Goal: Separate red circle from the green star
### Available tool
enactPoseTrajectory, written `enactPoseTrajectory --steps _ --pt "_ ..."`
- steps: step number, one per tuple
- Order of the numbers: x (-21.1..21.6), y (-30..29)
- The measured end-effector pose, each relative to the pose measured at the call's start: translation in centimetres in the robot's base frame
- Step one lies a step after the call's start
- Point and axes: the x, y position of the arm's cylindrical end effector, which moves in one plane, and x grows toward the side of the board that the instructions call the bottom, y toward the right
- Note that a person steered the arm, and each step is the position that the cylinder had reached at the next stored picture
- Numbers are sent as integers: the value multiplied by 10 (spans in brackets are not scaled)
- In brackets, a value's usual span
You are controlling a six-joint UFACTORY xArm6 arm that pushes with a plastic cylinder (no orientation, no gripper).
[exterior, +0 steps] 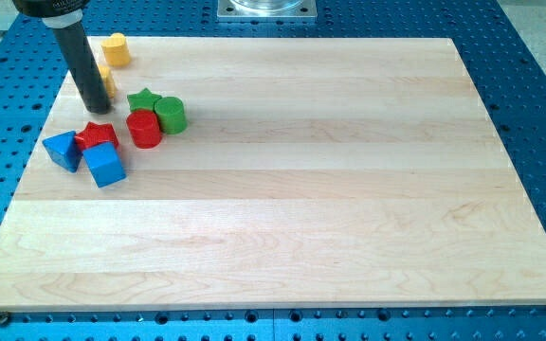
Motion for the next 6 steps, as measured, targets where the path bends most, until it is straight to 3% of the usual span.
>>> enactPoseTrajectory --steps 1,2,3,4,5,6 --pt "-34 14" --pt "-31 31" --pt "6 23" --pt "43 57" --pt "38 112" --pt "30 100"
